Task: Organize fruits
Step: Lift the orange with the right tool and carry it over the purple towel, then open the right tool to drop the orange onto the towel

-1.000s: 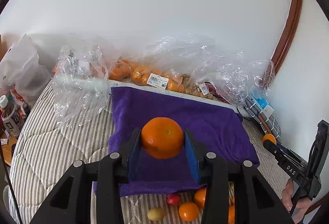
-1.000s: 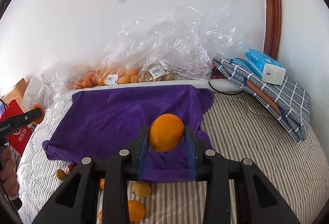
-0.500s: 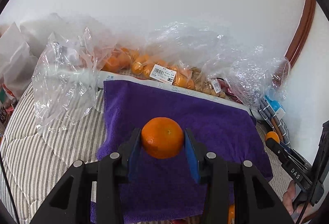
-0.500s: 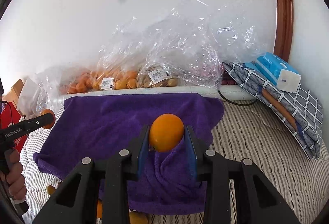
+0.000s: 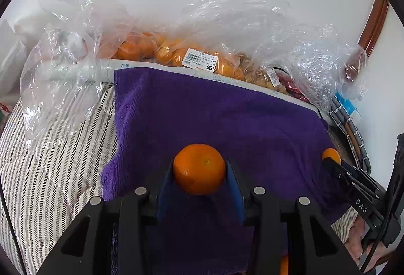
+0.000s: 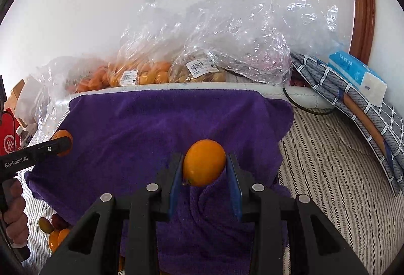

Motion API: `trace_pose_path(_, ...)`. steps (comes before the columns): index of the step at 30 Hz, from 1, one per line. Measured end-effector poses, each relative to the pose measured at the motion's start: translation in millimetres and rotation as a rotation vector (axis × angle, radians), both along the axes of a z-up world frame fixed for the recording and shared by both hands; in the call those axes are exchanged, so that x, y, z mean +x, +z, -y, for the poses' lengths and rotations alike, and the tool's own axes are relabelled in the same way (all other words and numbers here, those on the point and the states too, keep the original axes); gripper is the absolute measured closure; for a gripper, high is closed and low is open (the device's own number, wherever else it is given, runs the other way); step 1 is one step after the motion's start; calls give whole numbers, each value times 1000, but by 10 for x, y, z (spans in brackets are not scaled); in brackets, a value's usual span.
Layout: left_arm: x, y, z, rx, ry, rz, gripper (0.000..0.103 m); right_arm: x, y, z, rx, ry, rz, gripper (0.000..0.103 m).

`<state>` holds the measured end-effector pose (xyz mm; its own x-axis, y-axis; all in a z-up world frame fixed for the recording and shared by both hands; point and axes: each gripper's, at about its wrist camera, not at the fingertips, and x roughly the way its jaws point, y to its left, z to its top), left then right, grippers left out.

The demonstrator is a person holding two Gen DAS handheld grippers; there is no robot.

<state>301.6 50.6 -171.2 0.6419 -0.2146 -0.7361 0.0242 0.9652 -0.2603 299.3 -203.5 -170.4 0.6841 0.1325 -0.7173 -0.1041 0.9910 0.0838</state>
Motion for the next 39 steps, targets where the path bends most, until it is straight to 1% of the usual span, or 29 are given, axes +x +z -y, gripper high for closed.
trace_pose_path(4,16,-35,23,4,-6,-7,64,18,-41,16,-1,-4,-13,69)
trace_pose_path(7,10,-50,63,35,-12,-3,64,28,-56,31,0,-8,-20,69)
trace_pose_path(12,7,-68,95,37,-31,-8,64,20,-60,42,1,-14,-16,69)
trace_pose_path(16,10,-89,140,74,-33,-8,64,13,-55,42,2,-13,-10,69)
trace_pose_path(18,4,-87,146,79,-35,-10,64,-1,-51,41,3,-13,-10,69)
trace_pose_path(20,0,-80,137,74,-35,-6,64,-31,-44,34,5,-12,-4,67)
trace_pose_path(21,-7,-72,134,70,-36,1,64,-53,-41,30,6,-12,1,62)
trace_pose_path(22,-13,-66,131,70,-35,5,64,-84,-36,22,6,-11,7,54)
trace_pose_path(23,-17,-62,129,72,-35,6,64,-115,-25,11,8,-11,15,50)
trace_pose_path(24,-22,-54,129,72,-36,5,62,-150,-10,6,12,-11,25,45)
trace_pose_path(25,-27,-41,130,72,-37,6,59,-182,11,-7,15,-9,36,42)
trace_pose_path(27,-61,3,124,79,-34,18,57,-239,62,-42,10,-4,59,40)
trace_pose_path(30,-147,99,142,101,-26,55,55,-329,134,-123,-33,-17,70,36)
trace_pose_path(33,-228,201,166,86,-47,84,54,-447,209,-190,-61,-1,61,36)
trace_pose_path(36,-333,317,198,114,-38,87,54,-631,313,-227,-94,-9,76,36)
trace_pose_path(39,-501,418,184,106,-46,100,54,-768,395,-207,-84,-9,62,35)
